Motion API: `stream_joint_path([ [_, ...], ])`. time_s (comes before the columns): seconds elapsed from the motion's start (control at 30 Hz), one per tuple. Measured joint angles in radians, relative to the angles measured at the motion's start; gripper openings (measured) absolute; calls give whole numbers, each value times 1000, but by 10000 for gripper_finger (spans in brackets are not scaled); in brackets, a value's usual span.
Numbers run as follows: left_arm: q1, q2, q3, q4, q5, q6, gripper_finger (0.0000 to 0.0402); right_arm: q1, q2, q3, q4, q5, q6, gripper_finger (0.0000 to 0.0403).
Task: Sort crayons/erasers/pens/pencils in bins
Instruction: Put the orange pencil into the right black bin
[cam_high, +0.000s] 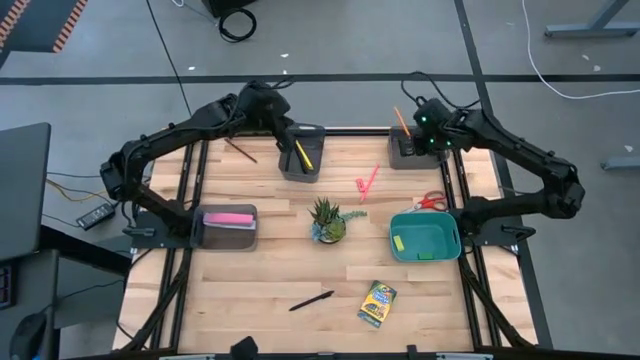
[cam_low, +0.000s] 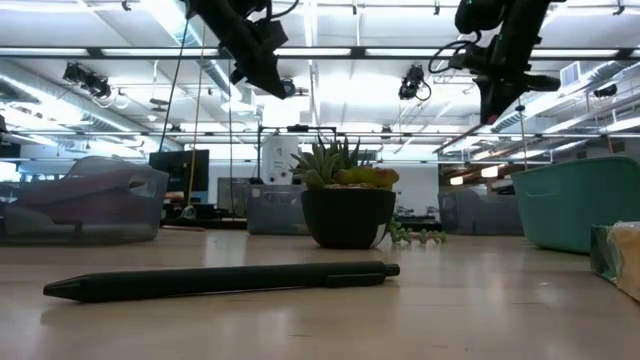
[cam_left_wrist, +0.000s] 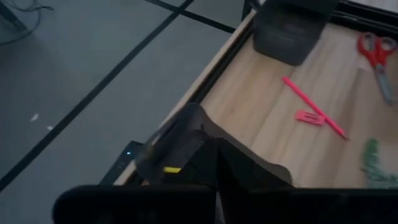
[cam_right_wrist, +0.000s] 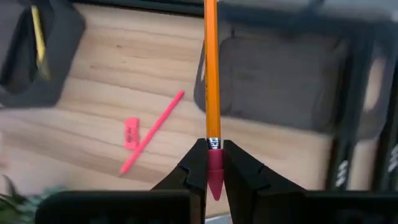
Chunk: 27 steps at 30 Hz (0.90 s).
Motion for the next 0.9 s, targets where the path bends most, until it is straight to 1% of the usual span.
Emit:
stream_joint_path([
  [0.1, 16, 0, 0, 3, -1, 8, 9, 35, 0, 0, -9, 0, 163, 42],
  [0.27, 45, 0, 0, 3, 0, 9, 27, 104, -1, 0, -27, -1, 435, 42],
  [0.37, 59, 0, 0, 5, -1, 8, 34, 140, -1, 0, -62, 1, 679, 42],
  [0.43, 66, 0, 0, 8, -1, 8, 35, 164, -1, 0, -81, 30, 833, 42],
  [0.57, 70, 0, 0, 25, -1, 8, 26, 206, 4, 1, -72, 164, 1029, 42],
  [0.67, 69, 0, 0, 33, 0, 8, 19, 198, 20, 1, -55, 213, 1105, 43],
  [0.8, 69, 0, 0, 33, 0, 9, 14, 172, 59, 1, 9, 195, 1116, 48],
  [0.9, 69, 0, 0, 36, 0, 9, 12, 160, 98, 1, 24, 184, 1117, 53],
])
